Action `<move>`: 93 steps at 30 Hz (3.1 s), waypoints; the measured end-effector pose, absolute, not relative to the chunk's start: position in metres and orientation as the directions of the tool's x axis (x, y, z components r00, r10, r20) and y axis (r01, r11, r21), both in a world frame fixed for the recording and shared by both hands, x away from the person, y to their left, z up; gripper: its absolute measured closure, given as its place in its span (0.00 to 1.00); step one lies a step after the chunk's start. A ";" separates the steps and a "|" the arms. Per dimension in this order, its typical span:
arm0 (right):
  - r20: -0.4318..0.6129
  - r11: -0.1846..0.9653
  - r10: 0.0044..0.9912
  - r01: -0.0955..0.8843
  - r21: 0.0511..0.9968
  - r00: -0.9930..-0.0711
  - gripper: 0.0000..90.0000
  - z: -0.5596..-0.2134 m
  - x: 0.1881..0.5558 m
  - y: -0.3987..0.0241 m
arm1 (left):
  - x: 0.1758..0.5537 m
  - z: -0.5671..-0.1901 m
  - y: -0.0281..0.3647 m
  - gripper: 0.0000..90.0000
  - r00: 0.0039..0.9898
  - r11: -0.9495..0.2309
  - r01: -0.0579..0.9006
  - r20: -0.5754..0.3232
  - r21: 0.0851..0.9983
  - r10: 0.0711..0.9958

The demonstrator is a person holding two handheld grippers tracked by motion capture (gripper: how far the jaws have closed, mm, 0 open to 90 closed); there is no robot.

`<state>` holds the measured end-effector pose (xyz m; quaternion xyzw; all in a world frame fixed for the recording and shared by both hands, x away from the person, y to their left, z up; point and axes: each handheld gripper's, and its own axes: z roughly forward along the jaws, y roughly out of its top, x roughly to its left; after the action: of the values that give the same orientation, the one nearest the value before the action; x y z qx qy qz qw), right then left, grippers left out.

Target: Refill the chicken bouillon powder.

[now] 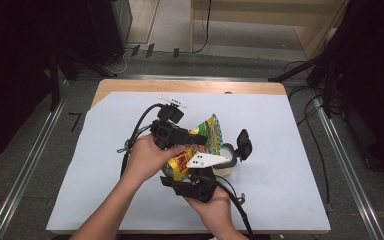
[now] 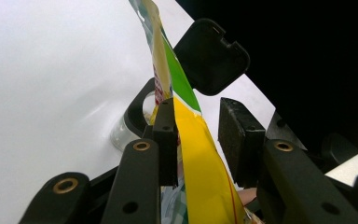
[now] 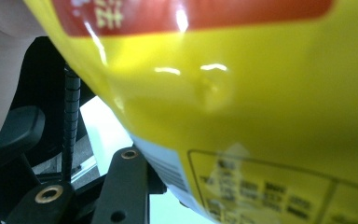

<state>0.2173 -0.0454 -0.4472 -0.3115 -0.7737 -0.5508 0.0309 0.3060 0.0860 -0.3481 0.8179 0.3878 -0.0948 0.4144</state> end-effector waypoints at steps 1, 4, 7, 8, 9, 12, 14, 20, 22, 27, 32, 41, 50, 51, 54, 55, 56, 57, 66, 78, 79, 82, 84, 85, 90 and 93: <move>0.392 0.199 0.448 0.517 0.833 -0.804 0.73 -0.447 0.217 -0.045 | 0.306 -0.348 0.086 0.77 0.681 -0.355 0.713 -0.477 0.604 0.556; 0.399 0.196 0.445 0.522 0.830 -0.802 0.73 -0.447 0.218 -0.046 | 0.307 -0.348 0.086 0.77 0.682 -0.355 0.712 -0.479 0.606 0.553; 0.405 0.193 0.439 0.524 0.829 -0.802 0.74 -0.448 0.219 -0.046 | 0.308 -0.349 0.087 0.76 0.674 -0.353 0.721 -0.485 0.596 0.557; 0.406 0.193 0.441 0.526 0.828 -0.801 0.74 -0.448 0.219 -0.046 | 0.308 -0.349 0.087 0.76 0.672 -0.353 0.723 -0.486 0.594 0.559; 0.407 0.193 0.441 0.527 0.827 -0.800 0.74 -0.448 0.219 -0.046 | 0.308 -0.348 0.087 0.76 0.673 -0.354 0.722 -0.485 0.594 0.558; 0.411 0.189 0.440 0.529 0.827 -0.799 0.74 -0.447 0.219 -0.047 | 0.307 -0.347 0.086 0.75 0.680 -0.360 0.717 -0.484 0.597 0.551; 0.416 0.182 0.439 0.532 0.827 -0.796 0.74 -0.447 0.218 -0.047 | 0.307 -0.347 0.086 0.74 0.675 -0.347 0.721 -0.492 0.600 0.550; 0.371 0.197 0.468 0.504 0.841 -0.802 0.68 -0.444 0.214 -0.044 | 0.310 -0.347 0.088 0.81 0.655 -0.336 0.736 -0.494 0.588 0.571; 0.356 0.208 0.479 0.498 0.842 -0.802 0.70 -0.443 0.213 -0.043 | 0.310 -0.347 0.088 0.81 0.651 -0.328 0.738 -0.497 0.590 0.573; 0.381 0.190 0.473 0.514 0.837 -0.795 0.72 -0.444 0.215 -0.044 | 0.309 -0.346 0.087 0.81 0.657 -0.332 0.733 -0.490 0.593 0.574; 0.377 0.198 0.469 0.511 0.836 -0.799 0.72 -0.443 0.216 -0.044 | 0.309 -0.345 0.089 0.80 0.649 -0.322 0.740 -0.502 0.591 0.572; 0.387 0.192 0.458 0.515 0.836 -0.800 0.72 -0.442 0.217 -0.044 | 0.308 -0.344 0.089 0.79 0.654 -0.329 0.736 -0.497 0.592 0.570; 0.396 0.190 0.444 0.517 0.835 -0.804 0.72 -0.445 0.217 -0.045 | 0.307 -0.345 0.087 0.79 0.658 -0.341 0.734 -0.493 0.587 0.568; 0.396 0.190 0.443 0.516 0.835 -0.804 0.72 -0.445 0.217 -0.045 | 0.307 -0.345 0.087 0.79 0.658 -0.340 0.735 -0.493 0.587 0.569; 0.399 0.192 0.438 0.518 0.834 -0.805 0.72 -0.445 0.218 -0.045 | 0.307 -0.345 0.088 0.79 0.659 -0.342 0.733 -0.490 0.589 0.570; 0.406 0.190 0.433 0.522 0.832 -0.805 0.73 -0.445 0.218 -0.045 | 0.308 -0.345 0.088 0.79 0.659 -0.341 0.734 -0.495 0.587 0.566; 0.409 0.195 0.431 0.525 0.828 -0.805 0.73 -0.445 0.219 -0.046 | 0.308 -0.346 0.088 0.78 0.656 -0.338 0.737 -0.497 0.585 0.569; 0.406 0.197 0.432 0.523 0.829 -0.805 0.73 -0.444 0.219 -0.046 | 0.308 -0.346 0.089 0.78 0.654 -0.337 0.739 -0.500 0.584 0.568; 0.402 0.206 0.437 0.524 0.827 -0.805 0.73 -0.444 0.219 -0.045 | 0.309 -0.346 0.089 0.78 0.655 -0.338 0.738 -0.501 0.583 0.566; 0.402 0.206 0.435 0.523 0.827 -0.806 0.73 -0.444 0.219 -0.045 | 0.308 -0.346 0.089 0.80 0.655 -0.340 0.738 -0.495 0.583 0.571; 0.403 0.205 0.435 0.524 0.826 -0.805 0.73 -0.444 0.219 -0.045 | 0.308 -0.346 0.089 0.79 0.655 -0.340 0.737 -0.495 0.584 0.571; 0.406 0.205 0.435 0.527 0.824 -0.804 0.73 -0.444 0.219 -0.045 | 0.309 -0.347 0.089 0.81 0.654 -0.345 0.741 -0.501 0.576 0.567; 0.404 0.208 0.435 0.526 0.824 -0.805 0.73 -0.444 0.219 -0.045 | 0.309 -0.347 0.089 0.81 0.654 -0.348 0.742 -0.503 0.573 0.565; 0.403 0.209 0.435 0.526 0.825 -0.805 0.73 -0.444 0.218 -0.045 | 0.310 -0.347 0.089 0.82 0.653 -0.350 0.743 -0.503 0.570 0.567; 0.407 0.208 0.434 0.529 0.823 -0.804 0.73 -0.444 0.219 -0.046 | 0.309 -0.347 0.088 0.82 0.661 -0.361 0.736 -0.495 0.572 0.564; 0.399 0.215 0.440 0.525 0.823 -0.805 0.73 -0.444 0.219 -0.045 | 0.309 -0.347 0.088 0.82 0.666 -0.372 0.734 -0.497 0.569 0.556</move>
<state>0.2189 -0.0455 -0.4443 -0.3101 -0.7784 -0.5444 0.0392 0.3094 0.0883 -0.3473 0.8206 0.3929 -0.1114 0.3998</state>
